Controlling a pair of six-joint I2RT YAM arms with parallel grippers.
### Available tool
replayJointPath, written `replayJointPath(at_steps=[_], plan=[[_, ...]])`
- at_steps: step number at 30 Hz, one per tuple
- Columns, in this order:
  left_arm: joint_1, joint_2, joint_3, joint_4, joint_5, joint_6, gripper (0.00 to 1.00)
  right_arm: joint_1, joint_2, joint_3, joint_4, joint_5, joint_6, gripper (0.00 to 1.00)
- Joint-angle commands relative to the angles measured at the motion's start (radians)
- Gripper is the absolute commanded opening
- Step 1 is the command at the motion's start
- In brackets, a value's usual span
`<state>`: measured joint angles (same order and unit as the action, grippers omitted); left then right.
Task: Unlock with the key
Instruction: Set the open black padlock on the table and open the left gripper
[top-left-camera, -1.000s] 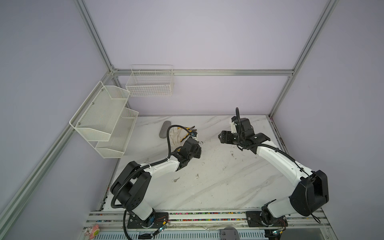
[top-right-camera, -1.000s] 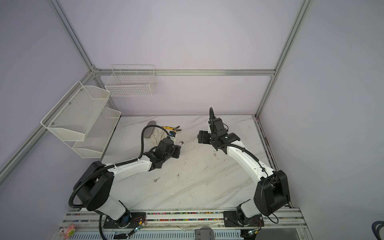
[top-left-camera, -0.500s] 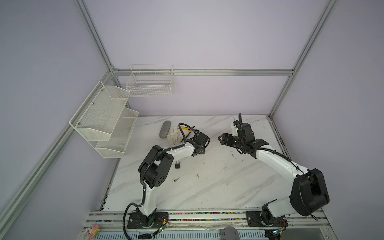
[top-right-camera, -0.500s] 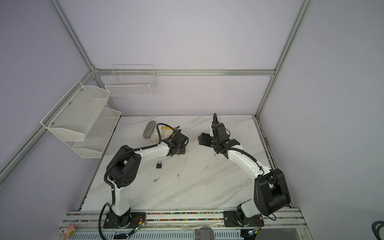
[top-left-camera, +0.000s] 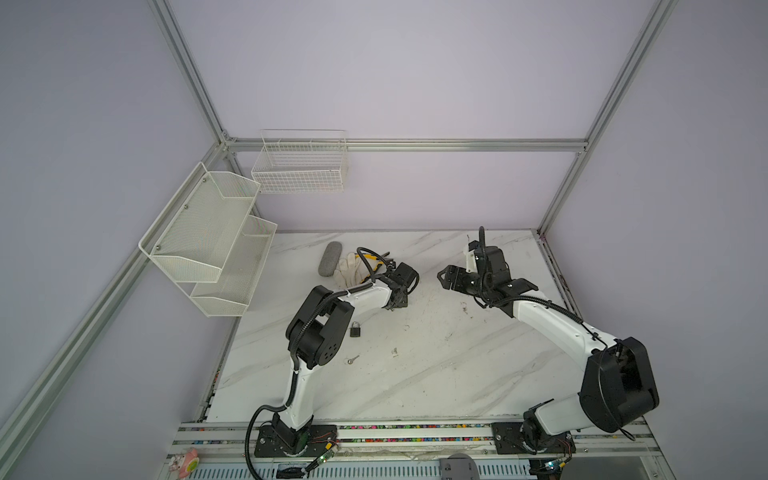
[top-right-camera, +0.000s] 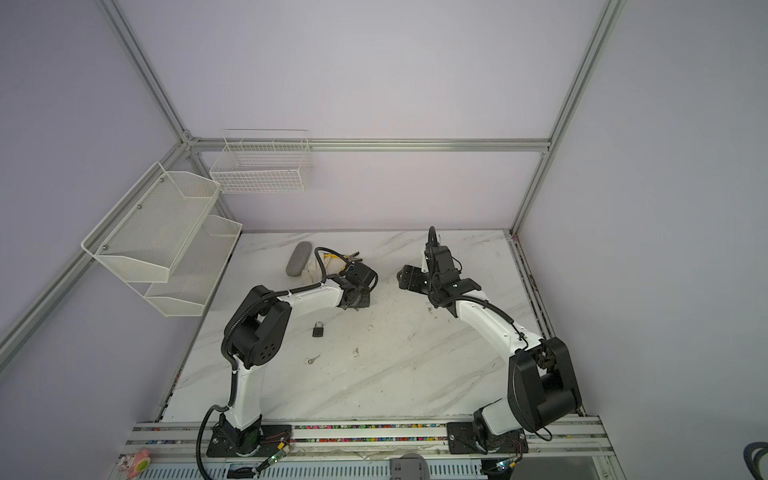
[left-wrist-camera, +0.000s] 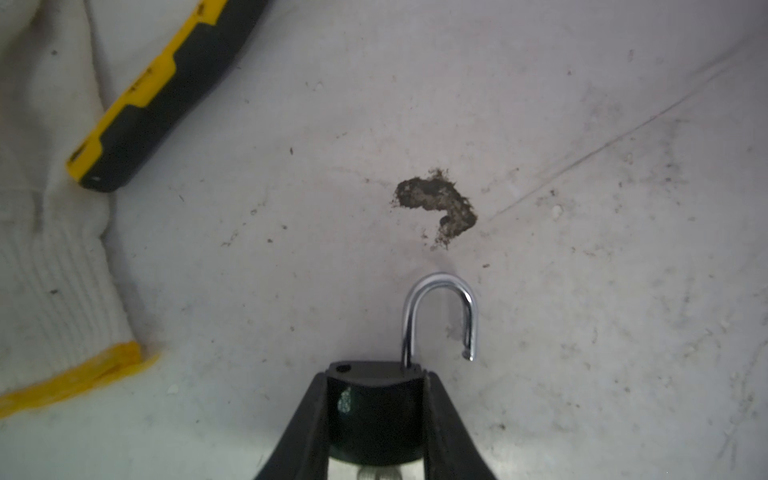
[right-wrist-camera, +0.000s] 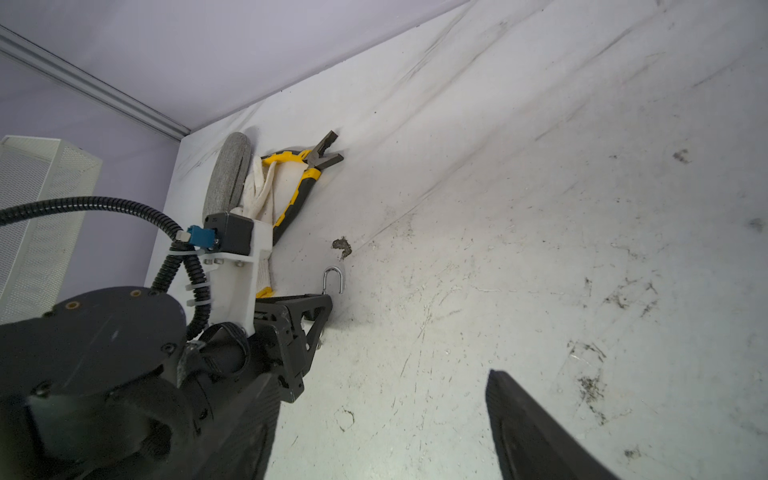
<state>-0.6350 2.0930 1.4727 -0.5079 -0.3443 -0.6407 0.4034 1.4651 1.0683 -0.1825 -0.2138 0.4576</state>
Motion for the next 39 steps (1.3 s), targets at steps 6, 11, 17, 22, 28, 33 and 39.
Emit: replayJointPath(at_steps=[6, 11, 17, 22, 28, 33, 39], plan=[[0.011, -0.018, 0.066, -0.018, 0.038, -0.036, 0.15, -0.005, 0.001, 0.005, 0.0, 0.034, -0.029, 0.8], [0.015, -0.041, 0.051, -0.017, 0.056, -0.047, 0.32, -0.005, -0.001, 0.007, -0.011, 0.037, -0.052, 0.81], [0.017, -0.101, 0.021, -0.018, 0.058, -0.067, 0.48, -0.001, 0.0, 0.018, -0.021, 0.028, -0.065, 0.8], [0.02, -0.187, -0.02, -0.017, 0.063, -0.082, 0.56, 0.026, 0.0, 0.042, -0.048, 0.042, -0.076, 0.8], [0.021, -0.388, -0.137, -0.001, 0.071, -0.102, 0.67, 0.113, -0.002, 0.071, -0.089, 0.075, -0.078, 0.8], [0.025, -0.598, -0.266, 0.019, 0.06, -0.128, 0.85, 0.239, 0.022, 0.106, -0.129, 0.139, -0.052, 0.8], [0.039, -0.898, -0.411, -0.007, -0.008, -0.181, 1.0, 0.43, 0.087, 0.081, -0.07, 0.186, 0.01, 0.8]])
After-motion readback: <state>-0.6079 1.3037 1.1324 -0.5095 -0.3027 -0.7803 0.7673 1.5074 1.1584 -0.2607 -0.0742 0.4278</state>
